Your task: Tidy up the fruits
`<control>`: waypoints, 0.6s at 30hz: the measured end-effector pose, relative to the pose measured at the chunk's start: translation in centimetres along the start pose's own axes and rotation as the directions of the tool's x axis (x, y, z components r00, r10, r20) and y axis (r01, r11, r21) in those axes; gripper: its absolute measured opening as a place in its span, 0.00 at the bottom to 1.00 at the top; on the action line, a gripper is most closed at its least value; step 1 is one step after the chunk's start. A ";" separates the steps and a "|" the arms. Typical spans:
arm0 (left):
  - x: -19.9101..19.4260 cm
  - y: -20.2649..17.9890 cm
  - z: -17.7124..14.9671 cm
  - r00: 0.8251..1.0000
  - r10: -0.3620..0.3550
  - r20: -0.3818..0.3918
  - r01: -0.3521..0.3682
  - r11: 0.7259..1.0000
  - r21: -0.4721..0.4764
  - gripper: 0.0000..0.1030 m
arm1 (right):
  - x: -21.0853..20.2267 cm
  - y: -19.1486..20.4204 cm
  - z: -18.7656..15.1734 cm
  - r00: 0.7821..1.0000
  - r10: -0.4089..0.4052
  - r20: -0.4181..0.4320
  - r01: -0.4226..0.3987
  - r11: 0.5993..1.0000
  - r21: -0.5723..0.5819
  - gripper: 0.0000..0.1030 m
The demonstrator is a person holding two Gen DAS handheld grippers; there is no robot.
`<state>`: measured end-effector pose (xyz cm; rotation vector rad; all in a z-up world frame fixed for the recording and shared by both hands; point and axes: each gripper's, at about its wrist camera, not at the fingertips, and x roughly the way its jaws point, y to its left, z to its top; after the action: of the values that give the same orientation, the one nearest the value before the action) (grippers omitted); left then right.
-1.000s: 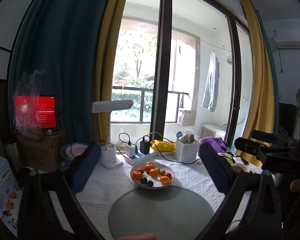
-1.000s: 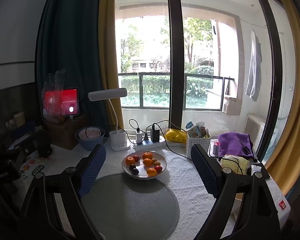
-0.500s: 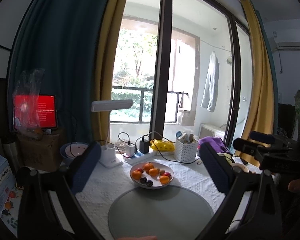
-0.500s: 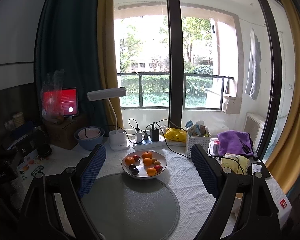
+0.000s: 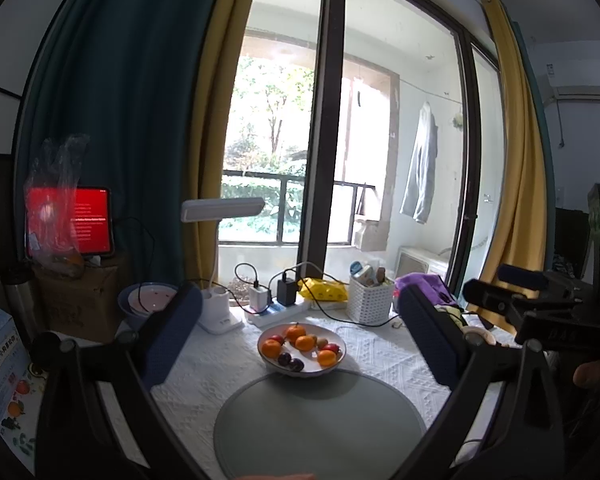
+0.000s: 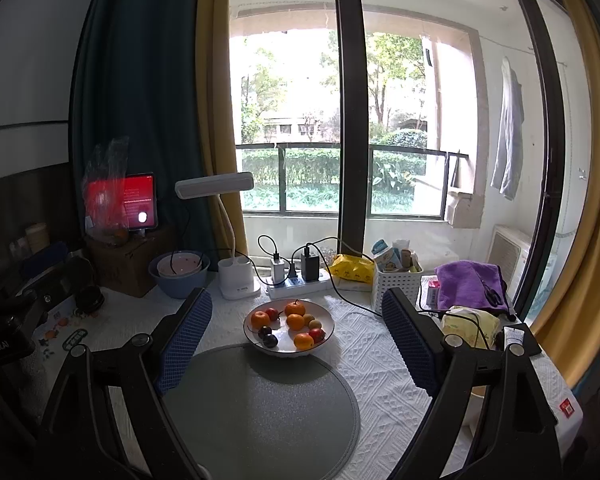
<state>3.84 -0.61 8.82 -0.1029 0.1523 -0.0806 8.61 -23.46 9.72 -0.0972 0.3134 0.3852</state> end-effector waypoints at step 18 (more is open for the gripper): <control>-0.1 -0.1 0.0 1.000 -0.002 -0.001 0.002 1.000 0.000 0.97 | 0.2 0.1 -0.3 1.000 0.007 -0.004 -0.007 1.000 -0.005 0.86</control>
<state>3.78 -0.67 8.81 -0.1031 0.1534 -0.0827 8.67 -23.32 9.40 -0.1021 0.3164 0.3926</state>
